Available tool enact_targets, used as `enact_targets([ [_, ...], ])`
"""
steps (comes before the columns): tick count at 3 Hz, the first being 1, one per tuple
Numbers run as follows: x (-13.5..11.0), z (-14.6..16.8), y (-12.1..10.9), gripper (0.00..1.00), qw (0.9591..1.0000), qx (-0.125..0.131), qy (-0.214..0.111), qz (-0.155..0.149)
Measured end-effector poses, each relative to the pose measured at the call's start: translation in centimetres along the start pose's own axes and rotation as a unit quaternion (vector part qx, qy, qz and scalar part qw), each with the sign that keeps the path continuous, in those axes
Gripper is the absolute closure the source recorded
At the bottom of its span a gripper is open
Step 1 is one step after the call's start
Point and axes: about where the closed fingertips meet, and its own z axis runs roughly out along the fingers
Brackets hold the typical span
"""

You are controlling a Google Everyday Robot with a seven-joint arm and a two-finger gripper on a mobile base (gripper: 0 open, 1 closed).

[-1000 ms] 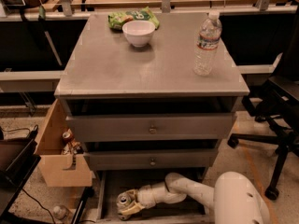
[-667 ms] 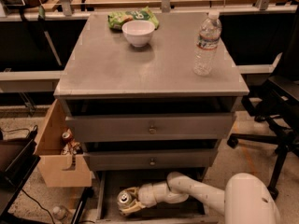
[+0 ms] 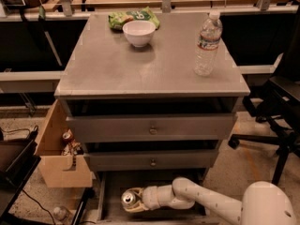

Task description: Place 7up can into bottom drawer

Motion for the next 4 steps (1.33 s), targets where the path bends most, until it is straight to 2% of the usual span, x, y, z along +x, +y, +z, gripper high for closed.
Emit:
enact_targets([
  [1, 0.1, 0.0, -0.1, 1.0, 1.0, 0.002, 0.001, 0.001],
  [2, 1.4, 2.1, 0.4, 1.0, 0.9997, -0.019, 0.013, 0.008],
  [3, 5.1, 5.0, 1.3, 1.0, 0.9982, -0.038, 0.031, 0.036],
  [4, 6.9, 5.4, 1.5, 1.0, 0.9974, -0.025, 0.041, 0.054],
])
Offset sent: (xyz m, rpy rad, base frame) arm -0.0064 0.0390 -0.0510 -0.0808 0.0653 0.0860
